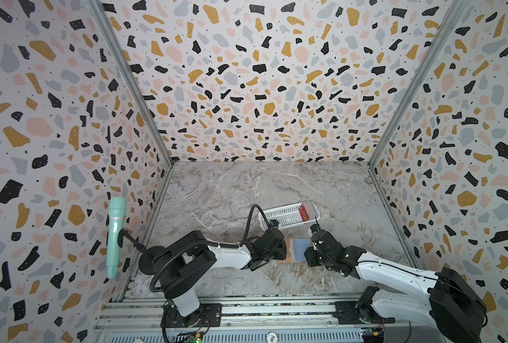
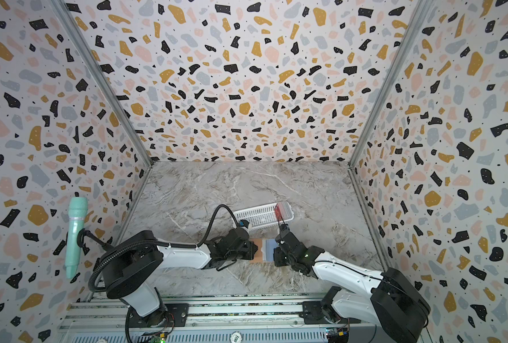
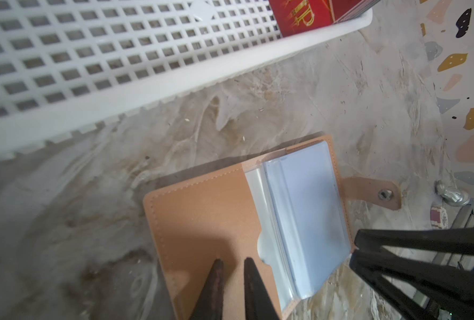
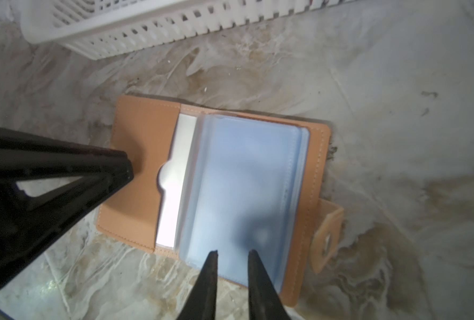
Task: Insert credit cards into a card holder
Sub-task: Open the card holder at the bottom-center of the table, then touch the card holder at the center of the table.
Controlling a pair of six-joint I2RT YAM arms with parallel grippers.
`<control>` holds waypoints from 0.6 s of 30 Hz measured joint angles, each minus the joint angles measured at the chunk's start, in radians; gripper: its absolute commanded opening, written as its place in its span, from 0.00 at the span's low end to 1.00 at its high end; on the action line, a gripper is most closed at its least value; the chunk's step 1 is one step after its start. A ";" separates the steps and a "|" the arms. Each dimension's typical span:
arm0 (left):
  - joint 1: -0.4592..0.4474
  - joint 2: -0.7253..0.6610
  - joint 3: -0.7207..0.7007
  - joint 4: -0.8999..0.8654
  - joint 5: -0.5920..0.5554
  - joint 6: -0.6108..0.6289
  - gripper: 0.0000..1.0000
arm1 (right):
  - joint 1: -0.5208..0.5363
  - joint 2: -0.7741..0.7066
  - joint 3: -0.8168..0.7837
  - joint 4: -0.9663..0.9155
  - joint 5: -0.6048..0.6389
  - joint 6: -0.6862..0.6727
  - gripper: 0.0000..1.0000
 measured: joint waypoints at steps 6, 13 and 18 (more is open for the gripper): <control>-0.003 0.000 0.000 0.018 0.042 -0.001 0.20 | -0.036 0.016 0.009 -0.012 0.001 -0.024 0.22; -0.021 0.011 0.003 0.047 0.077 -0.001 0.21 | -0.039 0.081 0.009 -0.011 0.002 -0.036 0.22; -0.023 0.039 0.009 0.053 0.077 -0.001 0.19 | -0.039 0.086 0.006 0.000 0.002 -0.036 0.22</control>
